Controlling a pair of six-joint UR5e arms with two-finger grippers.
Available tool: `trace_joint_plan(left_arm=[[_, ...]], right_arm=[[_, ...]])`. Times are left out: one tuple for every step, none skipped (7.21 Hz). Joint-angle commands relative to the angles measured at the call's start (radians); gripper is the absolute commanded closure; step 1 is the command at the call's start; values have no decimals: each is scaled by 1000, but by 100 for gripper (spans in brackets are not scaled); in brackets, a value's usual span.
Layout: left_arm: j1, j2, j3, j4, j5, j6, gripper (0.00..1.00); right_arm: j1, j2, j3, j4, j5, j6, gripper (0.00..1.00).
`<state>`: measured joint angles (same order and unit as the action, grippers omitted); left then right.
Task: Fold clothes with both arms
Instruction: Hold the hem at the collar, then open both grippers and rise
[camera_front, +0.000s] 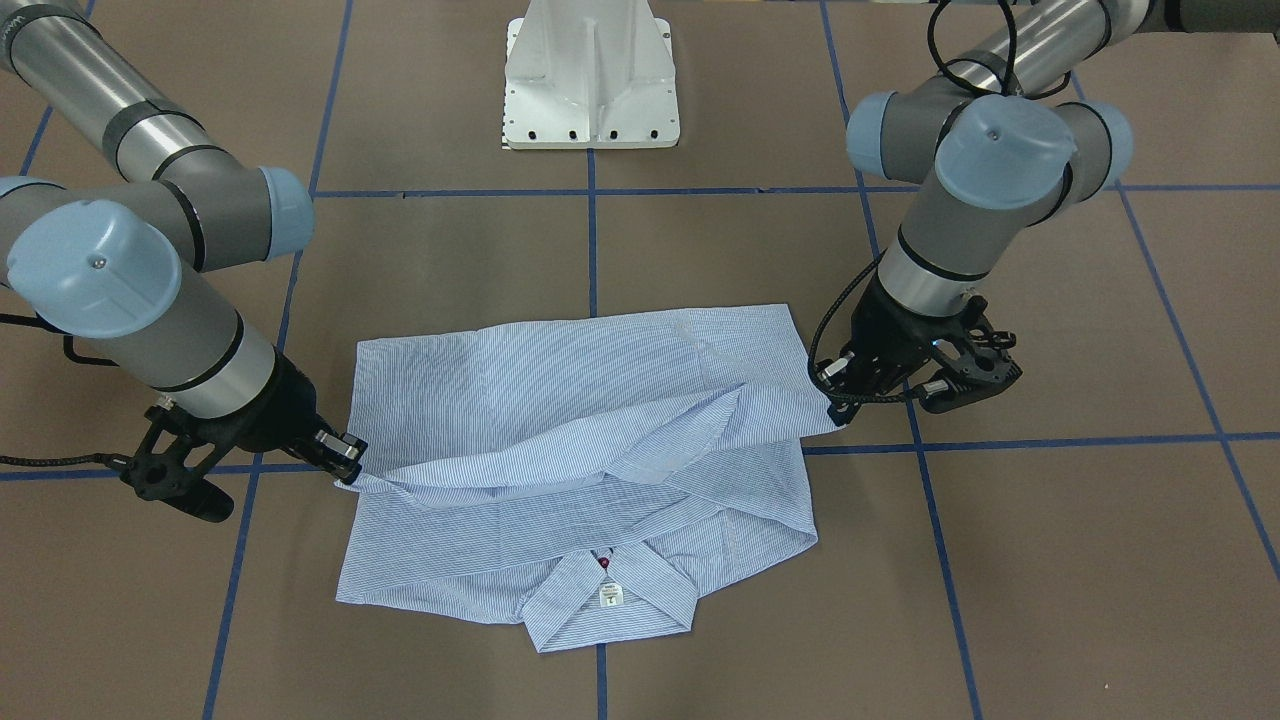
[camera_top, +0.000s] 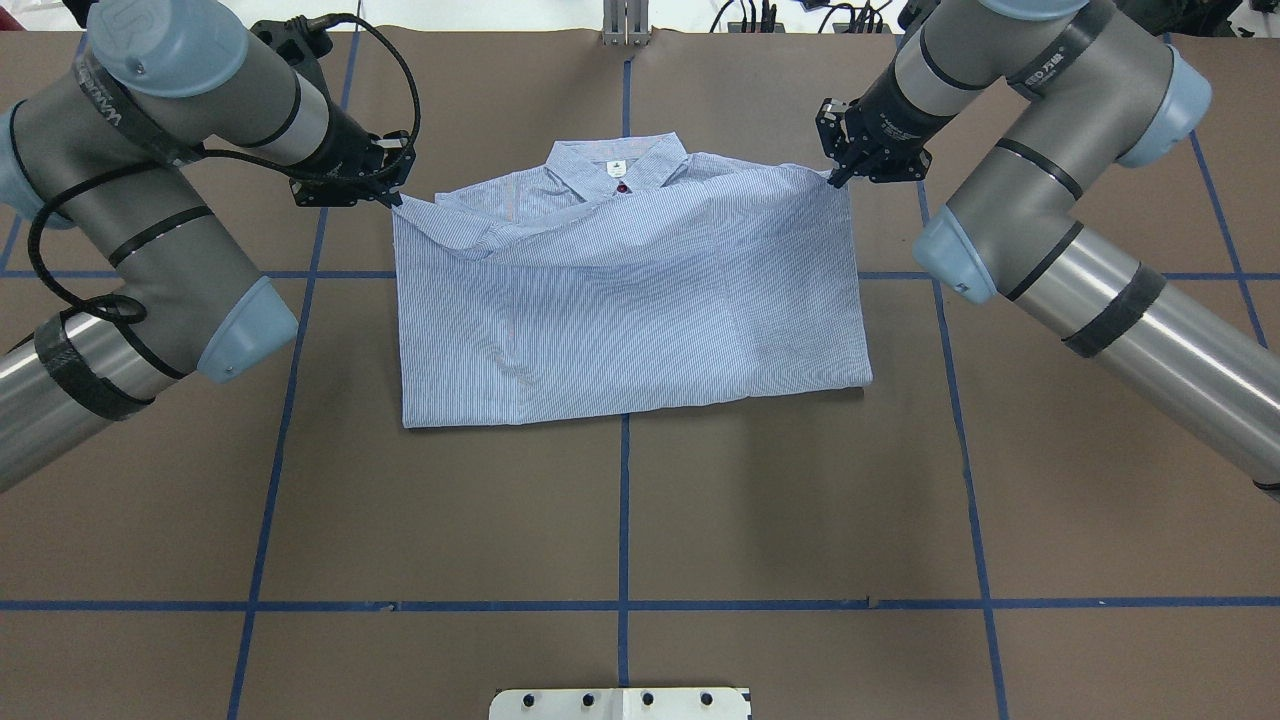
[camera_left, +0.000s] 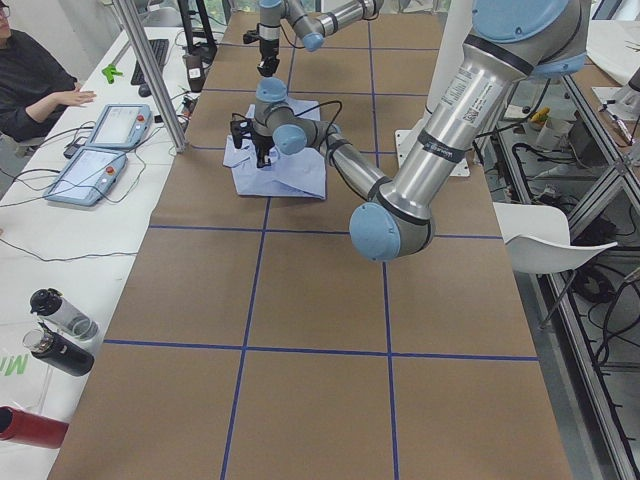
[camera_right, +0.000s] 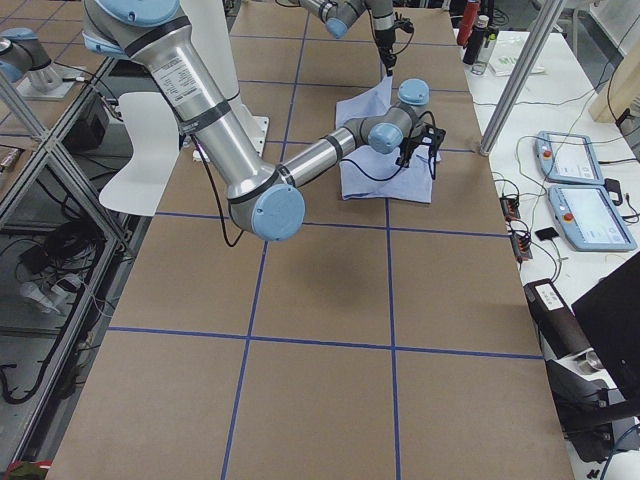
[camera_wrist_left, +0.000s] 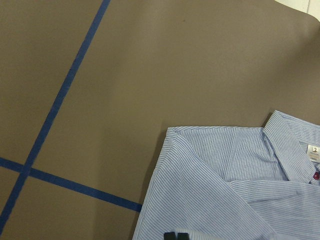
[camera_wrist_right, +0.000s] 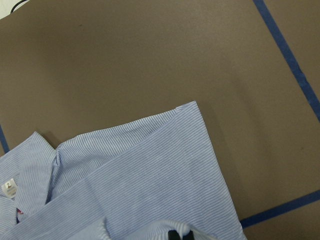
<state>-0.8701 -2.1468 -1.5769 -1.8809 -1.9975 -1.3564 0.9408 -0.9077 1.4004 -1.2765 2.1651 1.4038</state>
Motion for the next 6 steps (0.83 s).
trace_joint_plan(left_arm=[[-1,-33,105,-72,0,13,100],[-15,-36,138,-108,0,26,100],[-29,-66,202,-137,0,51,100],[-30,-85,262,-182,0,51,100],[-29,-85,300,-232,0,53,100],[-30,-84,307,-234,0,53,100]], right_arm=[[1,43,-66,0,-14,-31,100],[6,46,-86,2,-16,-38,100],[15,50,-103,6,-14,-55,100],[15,49,-174,104,-14,-55,100],[15,47,-220,156,-14,-55,100],[15,44,-224,157,-14,-55,100]])
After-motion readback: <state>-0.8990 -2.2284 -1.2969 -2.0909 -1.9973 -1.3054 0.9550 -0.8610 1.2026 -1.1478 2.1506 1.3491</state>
